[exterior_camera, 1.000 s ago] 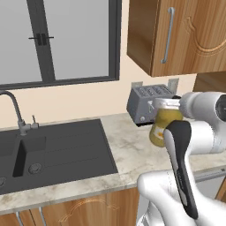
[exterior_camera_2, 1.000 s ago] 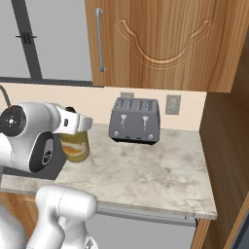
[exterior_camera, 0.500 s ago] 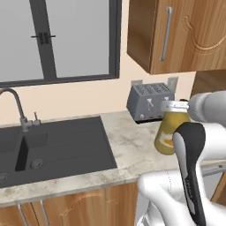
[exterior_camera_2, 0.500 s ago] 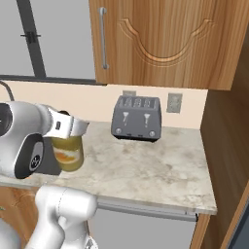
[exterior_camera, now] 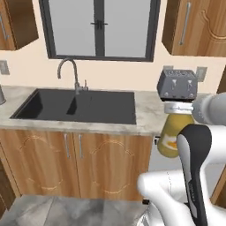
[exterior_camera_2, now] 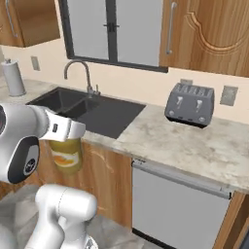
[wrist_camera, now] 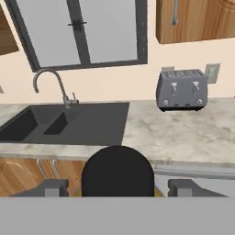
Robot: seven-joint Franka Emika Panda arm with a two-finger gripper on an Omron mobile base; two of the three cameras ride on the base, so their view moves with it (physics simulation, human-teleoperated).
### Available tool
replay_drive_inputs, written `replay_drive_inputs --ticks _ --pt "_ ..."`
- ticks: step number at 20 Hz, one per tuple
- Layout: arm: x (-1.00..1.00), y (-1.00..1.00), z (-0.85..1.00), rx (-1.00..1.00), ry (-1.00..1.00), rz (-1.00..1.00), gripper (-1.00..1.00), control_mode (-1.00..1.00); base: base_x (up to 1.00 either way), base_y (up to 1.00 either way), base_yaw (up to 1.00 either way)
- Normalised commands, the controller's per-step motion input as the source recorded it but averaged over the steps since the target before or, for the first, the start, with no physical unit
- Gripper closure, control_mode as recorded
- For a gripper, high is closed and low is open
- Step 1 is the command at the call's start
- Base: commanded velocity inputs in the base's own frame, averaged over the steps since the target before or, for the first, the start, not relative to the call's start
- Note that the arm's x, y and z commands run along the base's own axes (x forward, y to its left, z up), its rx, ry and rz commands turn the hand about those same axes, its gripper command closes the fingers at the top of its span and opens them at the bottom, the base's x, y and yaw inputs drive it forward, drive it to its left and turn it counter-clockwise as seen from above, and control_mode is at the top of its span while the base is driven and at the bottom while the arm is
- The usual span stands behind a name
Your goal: Move the drinks to the dining counter.
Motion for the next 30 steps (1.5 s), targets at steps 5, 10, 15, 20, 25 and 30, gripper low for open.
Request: replay_drive_inputs --ticks 5,10,15,20,25,30 --pt "0.00 0.00 0.00 0.00 0.00 0.00 1.00 1.00 -0.42 -0.02 0.79" --pt "0.00 0.00 0.00 0.00 0.00 0.00 1.00 1.00 -0.15 -0.02 0.89" --pt "0.00 0.00 0.00 0.00 0.00 0.00 1.00 1.00 -0.04 0.00 0.89" --pt "0.00 0.00 0.00 0.00 0.00 0.00 1.00 1.00 0.00 0.00 0.90" --pt "0.00 0.00 0.00 0.00 0.00 0.00 1.00 1.00 0.00 0.00 0.91" --pt "0.00 0.00 0.00 0.00 0.00 0.00 1.00 1.00 0.00 0.00 0.90"
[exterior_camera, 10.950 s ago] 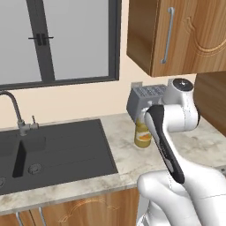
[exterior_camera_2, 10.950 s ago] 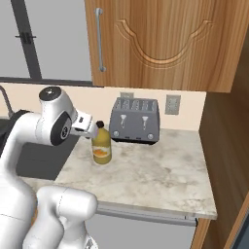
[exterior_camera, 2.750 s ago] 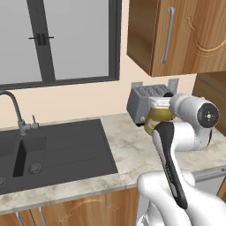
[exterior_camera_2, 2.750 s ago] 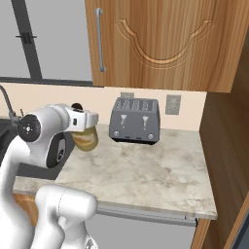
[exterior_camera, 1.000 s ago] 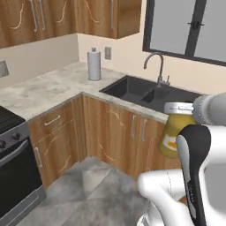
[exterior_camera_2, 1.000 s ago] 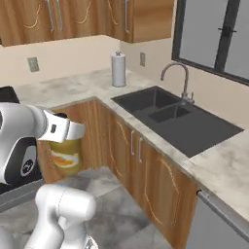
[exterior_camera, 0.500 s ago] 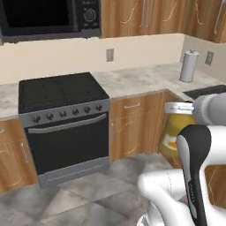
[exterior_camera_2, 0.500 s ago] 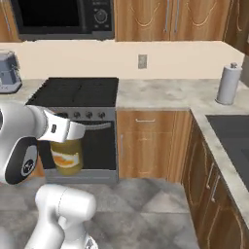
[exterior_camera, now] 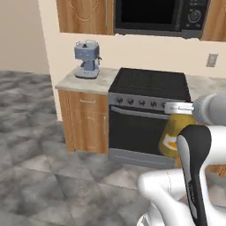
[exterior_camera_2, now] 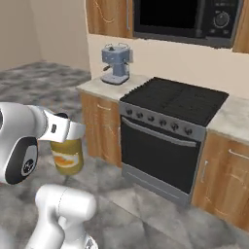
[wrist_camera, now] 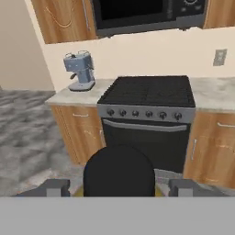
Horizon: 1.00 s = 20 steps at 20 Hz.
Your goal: Move the drinks to the dining counter.
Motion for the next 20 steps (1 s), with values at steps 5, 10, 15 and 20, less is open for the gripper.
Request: replay_drive_inputs --ticks 5,10,15,20 --pt "0.00 0.00 0.00 0.00 0.00 0.00 1.00 1.00 0.00 0.00 0.89" --pt "0.00 0.00 0.00 0.00 0.00 0.00 1.00 1.00 0.00 0.00 0.89" --pt "0.00 0.00 0.00 0.00 0.00 0.00 1.00 1.00 0.03 0.00 0.85" --pt "0.00 0.00 0.00 0.00 0.00 0.00 1.00 1.00 0.11 0.12 0.78"
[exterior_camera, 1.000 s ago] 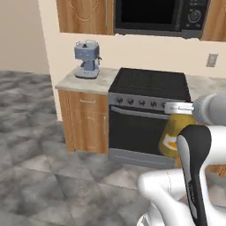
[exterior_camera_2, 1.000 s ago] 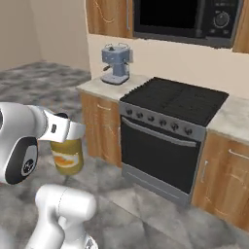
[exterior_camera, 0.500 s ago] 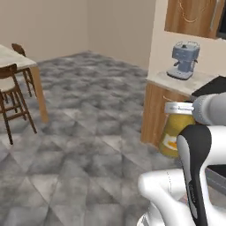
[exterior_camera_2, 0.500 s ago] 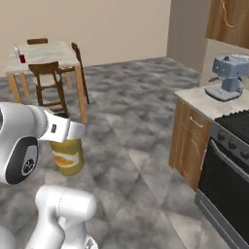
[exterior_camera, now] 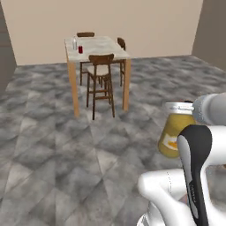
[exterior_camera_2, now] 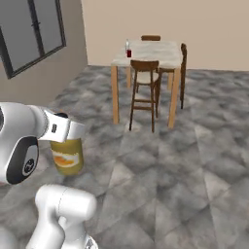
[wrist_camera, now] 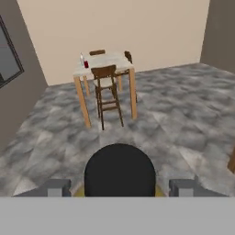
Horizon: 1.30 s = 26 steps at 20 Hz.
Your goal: Move the drinks to the dining counter.
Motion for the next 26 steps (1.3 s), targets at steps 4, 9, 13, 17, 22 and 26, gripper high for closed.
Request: replay_drive_inputs --ticks 4,9,13,17,22,26 --pt "0.00 0.00 0.00 0.00 0.00 0.00 1.00 1.00 0.55 0.27 0.61" --pt "0.00 0.00 0.00 0.00 0.00 0.00 1.00 1.00 0.98 0.47 0.33" --pt "0.00 0.00 0.00 0.00 0.00 0.00 1.00 1.00 1.00 0.23 0.16" --pt "0.00 0.00 0.00 0.00 0.00 0.00 1.00 1.00 1.00 0.10 0.09" --pt "0.00 0.00 0.00 0.00 0.00 0.00 1.00 1.00 1.00 0.05 0.07" --pt "0.00 0.00 0.00 0.00 0.00 0.00 1.00 1.00 1.00 0.49 0.03"
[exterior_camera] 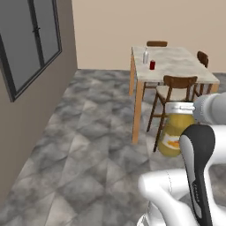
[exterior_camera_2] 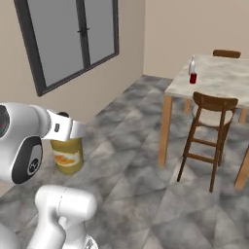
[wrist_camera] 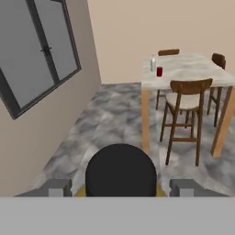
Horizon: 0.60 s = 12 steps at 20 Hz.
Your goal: Move the drinks to the dining counter.
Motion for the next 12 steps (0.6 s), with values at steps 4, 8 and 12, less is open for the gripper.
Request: replay_drive_inputs --ticks 4,8,12 --pt "0.00 0.00 0.00 0.00 0.00 0.00 1.00 1.00 1.00 0.67 0.00" --pt "0.00 0.00 0.00 0.00 0.00 0.00 1.00 1.00 1.00 0.51 0.00" --pt "0.00 0.00 0.00 0.00 0.00 0.00 1.00 1.00 1.00 0.38 0.00"
